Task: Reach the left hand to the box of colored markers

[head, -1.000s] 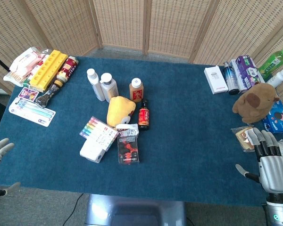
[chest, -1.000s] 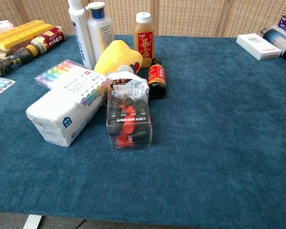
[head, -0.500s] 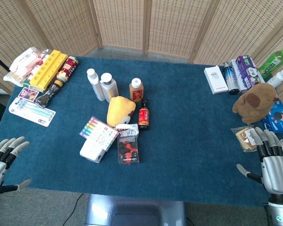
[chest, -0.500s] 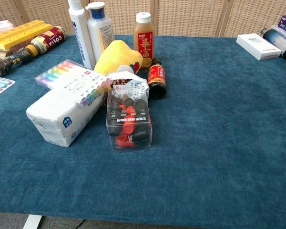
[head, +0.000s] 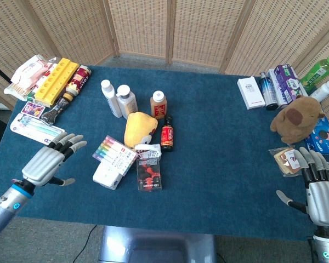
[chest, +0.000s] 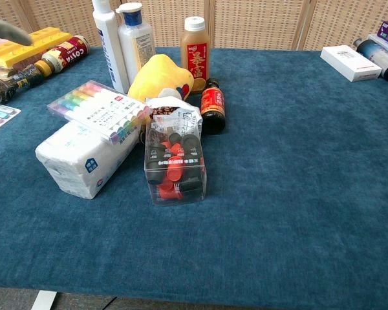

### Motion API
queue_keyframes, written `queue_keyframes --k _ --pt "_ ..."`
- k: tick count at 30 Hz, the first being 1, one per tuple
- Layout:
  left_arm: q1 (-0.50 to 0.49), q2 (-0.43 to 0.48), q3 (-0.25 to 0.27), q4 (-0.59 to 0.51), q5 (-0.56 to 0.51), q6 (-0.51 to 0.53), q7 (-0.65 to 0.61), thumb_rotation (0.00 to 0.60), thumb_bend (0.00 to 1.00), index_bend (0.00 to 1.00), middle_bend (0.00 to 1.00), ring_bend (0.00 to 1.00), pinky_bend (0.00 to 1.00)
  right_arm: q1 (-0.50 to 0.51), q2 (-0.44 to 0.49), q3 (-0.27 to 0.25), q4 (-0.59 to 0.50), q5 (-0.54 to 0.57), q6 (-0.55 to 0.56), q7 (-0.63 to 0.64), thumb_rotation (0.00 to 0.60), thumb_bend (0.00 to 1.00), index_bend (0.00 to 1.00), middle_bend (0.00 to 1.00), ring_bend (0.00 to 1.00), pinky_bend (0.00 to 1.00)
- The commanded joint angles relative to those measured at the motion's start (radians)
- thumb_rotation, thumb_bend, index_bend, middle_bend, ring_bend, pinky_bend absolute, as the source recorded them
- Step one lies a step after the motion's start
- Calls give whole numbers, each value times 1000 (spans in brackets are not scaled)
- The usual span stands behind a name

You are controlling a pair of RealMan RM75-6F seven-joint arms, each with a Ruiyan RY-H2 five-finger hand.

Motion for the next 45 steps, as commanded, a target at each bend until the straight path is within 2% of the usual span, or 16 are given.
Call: queue_keyframes --k 1,6,14,22,27,28,30,32,35,38,45 --pt "-82 -52 -36 21 -87 -102 82 600 0 101 0 0 0 -1 3 3 0 4 1 7 600 0 0 0 0 0" --pt "-150 -99 -52 26 -172 -181 186 600 0 100 0 0 0 -2 8 7 -2 8 4 18 600 0 0 0 0 0" --pt "-242 -166 -72 26 -311 -249 339 600 0 100 0 0 0 -6 20 17 -7 18 12 46 600 0 0 0 0 0" --pt "-332 -209 -55 1 -492 -297 499 600 0 79 0 0 0 -9 33 24 -10 27 16 83 600 0 0 0 0 0" --pt "-383 -246 -35 -6 -575 -282 586 600 0 152 7 4 15 -9 36 24 -11 25 16 92 600 0 0 0 0 0" --pt "-389 -253 -32 -7 -584 -275 596 600 0 191 81 62 79 -9 36 24 -11 25 16 93 600 0 0 0 0 0" --pt "-401 -263 -22 -13 -605 -260 622 600 0 315 346 293 315 -10 37 25 -12 26 16 99 600 0 0 0 0 0" --pt "-412 -269 -8 -15 -615 -245 655 600 0 459 535 472 508 -10 38 26 -12 26 18 103 600 0 0 0 0 0" --pt "-417 -284 9 -17 -619 -208 689 600 0 600 713 645 679 -11 40 27 -12 24 20 109 600 0 0 0 0 0" --pt "-413 -287 12 -23 -612 -174 686 600 0 655 791 721 736 -11 40 26 -12 22 20 112 600 0 0 0 0 0" --pt "-390 -225 -26 -67 -563 -106 599 600 0 658 796 728 746 -12 41 25 -15 21 19 112 600 0 0 0 0 0"
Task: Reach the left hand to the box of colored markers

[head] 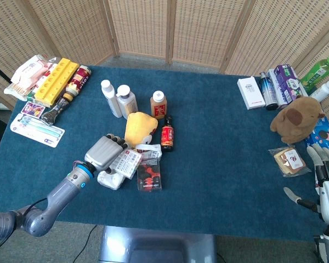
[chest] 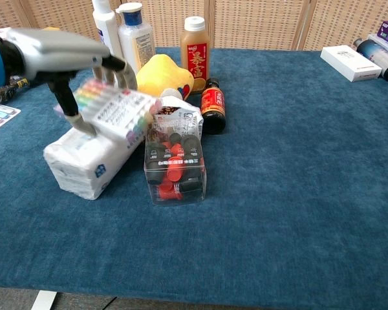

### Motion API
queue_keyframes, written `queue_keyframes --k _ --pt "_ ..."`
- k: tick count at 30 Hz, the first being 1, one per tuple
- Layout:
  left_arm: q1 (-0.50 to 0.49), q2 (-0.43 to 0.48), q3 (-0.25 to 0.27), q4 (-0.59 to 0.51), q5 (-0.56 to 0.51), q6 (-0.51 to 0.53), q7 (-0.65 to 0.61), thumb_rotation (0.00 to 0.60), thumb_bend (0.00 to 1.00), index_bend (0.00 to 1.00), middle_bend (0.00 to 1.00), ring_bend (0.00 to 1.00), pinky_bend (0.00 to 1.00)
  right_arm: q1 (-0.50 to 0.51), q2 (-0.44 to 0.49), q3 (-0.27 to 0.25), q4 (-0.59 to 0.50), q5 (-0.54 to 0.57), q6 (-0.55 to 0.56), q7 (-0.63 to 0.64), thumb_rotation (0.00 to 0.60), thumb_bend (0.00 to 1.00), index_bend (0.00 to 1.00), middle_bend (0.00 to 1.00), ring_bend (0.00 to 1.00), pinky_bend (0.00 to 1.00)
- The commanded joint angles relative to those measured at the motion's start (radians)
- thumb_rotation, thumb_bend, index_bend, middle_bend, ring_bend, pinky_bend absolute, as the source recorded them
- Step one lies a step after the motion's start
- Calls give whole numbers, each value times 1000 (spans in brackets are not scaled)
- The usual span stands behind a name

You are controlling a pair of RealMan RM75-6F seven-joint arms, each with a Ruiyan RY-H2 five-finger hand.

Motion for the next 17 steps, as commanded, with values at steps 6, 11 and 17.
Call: queue_keyframes --k 6,11,17 --pt "18 138 -62 -103 45 76 -55 600 0 650 788 728 745 -2 2 -1 -6 -2 1 1 600 0 0 0 0 0" --pt "20 215 -91 -172 50 106 -57 600 0 647 775 728 745 -3 2 -3 -11 -7 3 -1 600 0 0 0 0 0" --pt "17 272 -106 -226 42 122 -39 600 0 647 772 728 746 -4 3 -6 -15 -17 5 -1 600 0 0 0 0 0"
